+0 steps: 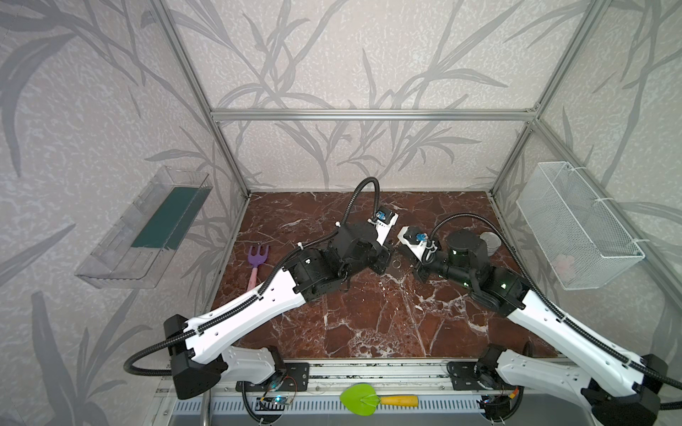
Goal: Put the keys on the keyring
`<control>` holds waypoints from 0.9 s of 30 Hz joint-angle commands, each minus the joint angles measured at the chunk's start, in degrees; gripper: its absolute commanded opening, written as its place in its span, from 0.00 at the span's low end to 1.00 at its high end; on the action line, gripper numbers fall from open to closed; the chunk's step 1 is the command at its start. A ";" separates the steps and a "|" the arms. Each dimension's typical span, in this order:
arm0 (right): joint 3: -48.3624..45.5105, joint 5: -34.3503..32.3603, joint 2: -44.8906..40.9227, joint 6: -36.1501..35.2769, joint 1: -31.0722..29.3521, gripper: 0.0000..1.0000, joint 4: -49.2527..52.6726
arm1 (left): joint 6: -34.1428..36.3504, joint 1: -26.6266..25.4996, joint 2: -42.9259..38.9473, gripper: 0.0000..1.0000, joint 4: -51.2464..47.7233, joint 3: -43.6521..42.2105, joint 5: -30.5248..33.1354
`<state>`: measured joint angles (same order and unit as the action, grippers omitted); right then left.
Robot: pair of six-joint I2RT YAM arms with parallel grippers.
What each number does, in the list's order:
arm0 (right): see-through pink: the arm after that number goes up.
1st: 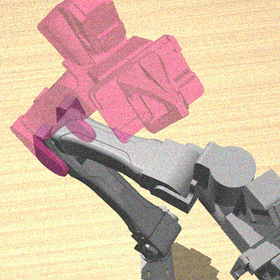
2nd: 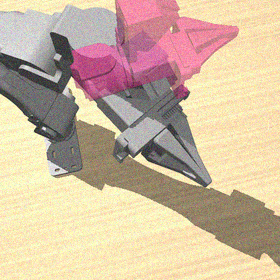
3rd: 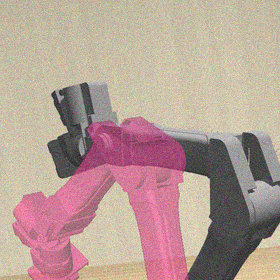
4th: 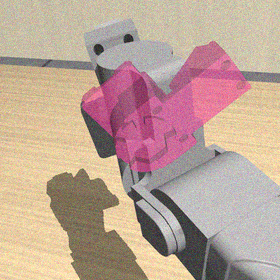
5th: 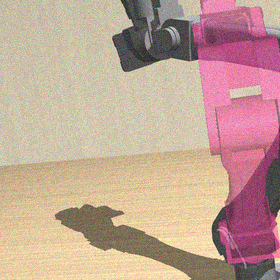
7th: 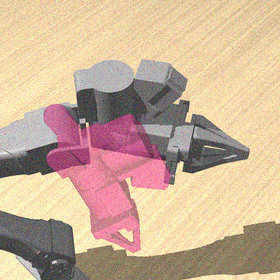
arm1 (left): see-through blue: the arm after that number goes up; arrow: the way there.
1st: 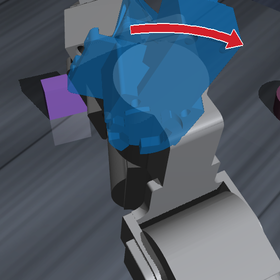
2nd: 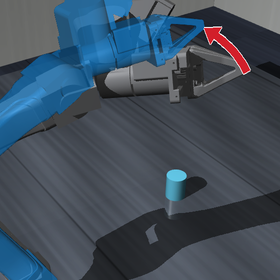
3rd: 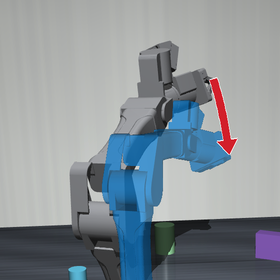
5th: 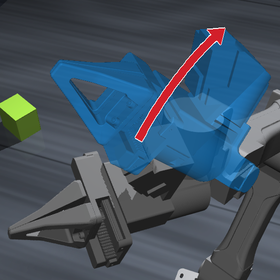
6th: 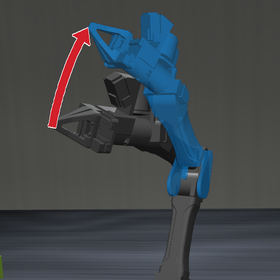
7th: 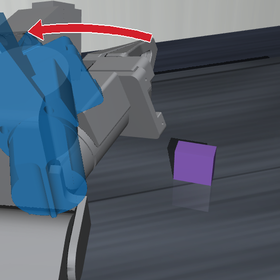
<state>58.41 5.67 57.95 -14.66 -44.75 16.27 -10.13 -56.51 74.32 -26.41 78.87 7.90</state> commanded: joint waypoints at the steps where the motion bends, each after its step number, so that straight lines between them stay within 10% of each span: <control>1: 0.32 0.84 -0.83 0.02 -0.42 0.00 0.29 | -1.00 0.26 -1.35 0.00 1.59 -0.30 0.94; 27: 2.49 -5.65 0.49 0.58 -0.34 0.00 -1.07 | -0.49 0.26 -0.42 0.00 1.04 0.30 -2.01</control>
<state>59.05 0.21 58.52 -13.98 -44.84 16.16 -10.13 -56.51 74.32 -26.15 78.85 6.11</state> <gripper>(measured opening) 0.047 0.048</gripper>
